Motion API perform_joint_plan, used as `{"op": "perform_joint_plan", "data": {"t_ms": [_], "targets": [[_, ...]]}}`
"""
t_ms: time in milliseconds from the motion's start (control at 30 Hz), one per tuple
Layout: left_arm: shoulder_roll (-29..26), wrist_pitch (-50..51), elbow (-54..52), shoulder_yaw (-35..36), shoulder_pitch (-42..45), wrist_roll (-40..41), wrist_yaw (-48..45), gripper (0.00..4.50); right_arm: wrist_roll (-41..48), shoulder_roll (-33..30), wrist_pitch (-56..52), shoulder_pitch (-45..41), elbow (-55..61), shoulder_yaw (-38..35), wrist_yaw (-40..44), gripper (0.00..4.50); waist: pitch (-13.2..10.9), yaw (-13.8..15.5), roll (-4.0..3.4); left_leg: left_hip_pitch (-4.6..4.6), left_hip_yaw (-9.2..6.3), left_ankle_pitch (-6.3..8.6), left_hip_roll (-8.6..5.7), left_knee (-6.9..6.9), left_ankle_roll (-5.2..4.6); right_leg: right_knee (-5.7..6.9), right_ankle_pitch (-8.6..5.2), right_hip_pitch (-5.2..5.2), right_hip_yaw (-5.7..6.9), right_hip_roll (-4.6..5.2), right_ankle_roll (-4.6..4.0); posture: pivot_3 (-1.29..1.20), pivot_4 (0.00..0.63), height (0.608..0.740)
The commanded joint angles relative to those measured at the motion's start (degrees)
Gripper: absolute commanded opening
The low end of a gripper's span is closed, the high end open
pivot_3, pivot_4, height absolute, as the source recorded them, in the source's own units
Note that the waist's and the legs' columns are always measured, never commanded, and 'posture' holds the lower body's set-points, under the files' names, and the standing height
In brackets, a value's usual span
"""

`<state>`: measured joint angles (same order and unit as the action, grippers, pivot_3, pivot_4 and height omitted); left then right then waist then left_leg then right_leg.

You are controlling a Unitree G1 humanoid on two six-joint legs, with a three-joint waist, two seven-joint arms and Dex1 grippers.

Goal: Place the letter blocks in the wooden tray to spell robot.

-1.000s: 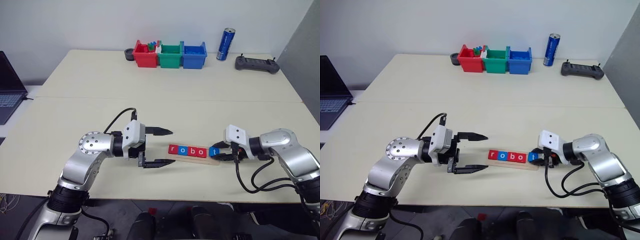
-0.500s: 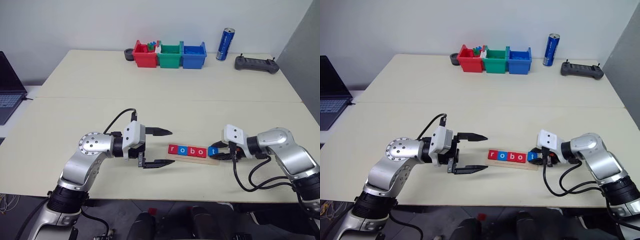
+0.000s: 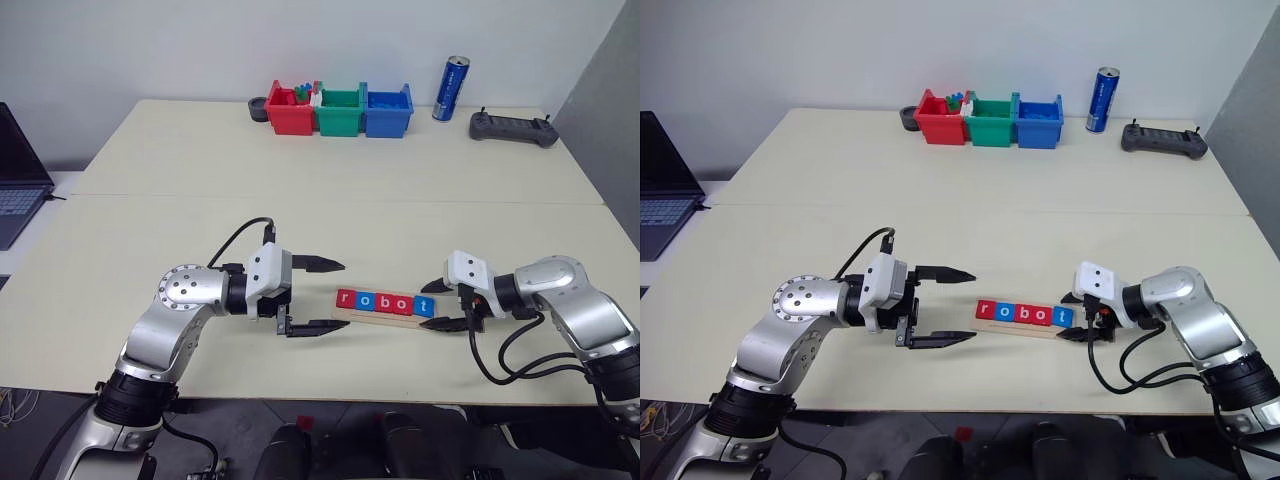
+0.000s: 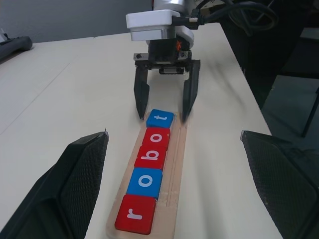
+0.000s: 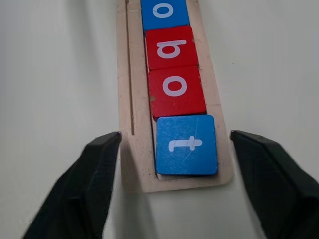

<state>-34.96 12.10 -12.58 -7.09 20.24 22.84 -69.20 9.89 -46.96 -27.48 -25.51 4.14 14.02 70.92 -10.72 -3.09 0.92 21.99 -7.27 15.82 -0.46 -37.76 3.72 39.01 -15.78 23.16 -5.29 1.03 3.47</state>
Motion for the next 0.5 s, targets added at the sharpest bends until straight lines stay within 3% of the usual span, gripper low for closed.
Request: {"op": "perform_joint_plan", "data": {"t_ms": [33, 200, 233, 300, 500], "targets": [[0.1, -0.8, -0.4, 0.0, 0.5, -0.1, 0.5, 4.5, 3.1, -0.3, -3.4, -2.6, 2.4, -3.8, -0.5, 4.46, 0.0, 0.0, 0.0, 0.0, 0.0, 0.0, 0.0, 0.0, 0.0, 0.0, 0.0, 0.0, 0.0, 0.0, 0.0, 0.0, 0.15, 0.74], [0.2, -1.0, -0.2, 0.1, 0.6, -0.2, 0.4, 4.5, 2.7, -0.6, -2.7, -4.1, 1.6, -6.5, -3.7, 4.46, 0.0, 0.0, 0.0, 0.0, -0.02, 0.0, 0.0, 0.0, 0.0, 0.0, 0.0, 0.0, 0.02, 0.0, 0.0, 0.0, 0.15, 0.74], [0.3, -1.0, -0.1, 0.1, 0.7, -0.2, 0.3, 4.5, 2.5, -0.4, -2.2, -4.3, 1.2, -6.9, -4.3, 4.29, 0.0, 0.0, 0.0, 0.01, -0.04, 0.0, 0.0, 0.0, 0.0, 0.0, 0.0, 0.0, 0.04, 0.0, 0.0, 0.0, 0.15, 0.74], [0.4, -1.1, 0.3, 0.1, 1.0, -0.2, 0.2, 4.5, 2.7, 0.0, -1.0, -4.5, 0.5, -7.4, -5.0, 3.86, 0.0, 0.0, 0.0, 0.02, -0.03, 0.0, -0.02, 0.0, 0.0, -0.01, 0.0, -0.01, 0.03, 0.01, 0.0, 0.0, 0.15, 0.74], [0.5, -1.0, 0.5, -0.1, 2.1, -0.1, -0.1, 4.5, 0.6, -0.2, 5.1, -1.3, -0.4, -5.7, -5.3, 1.71, 0.0, 0.0, 0.0, 0.02, -0.01, 0.0, -0.01, 0.0, 0.0, -0.01, 0.0, -0.01, 0.02, 0.01, 0.0, 0.0, 0.15, 0.74]]}}
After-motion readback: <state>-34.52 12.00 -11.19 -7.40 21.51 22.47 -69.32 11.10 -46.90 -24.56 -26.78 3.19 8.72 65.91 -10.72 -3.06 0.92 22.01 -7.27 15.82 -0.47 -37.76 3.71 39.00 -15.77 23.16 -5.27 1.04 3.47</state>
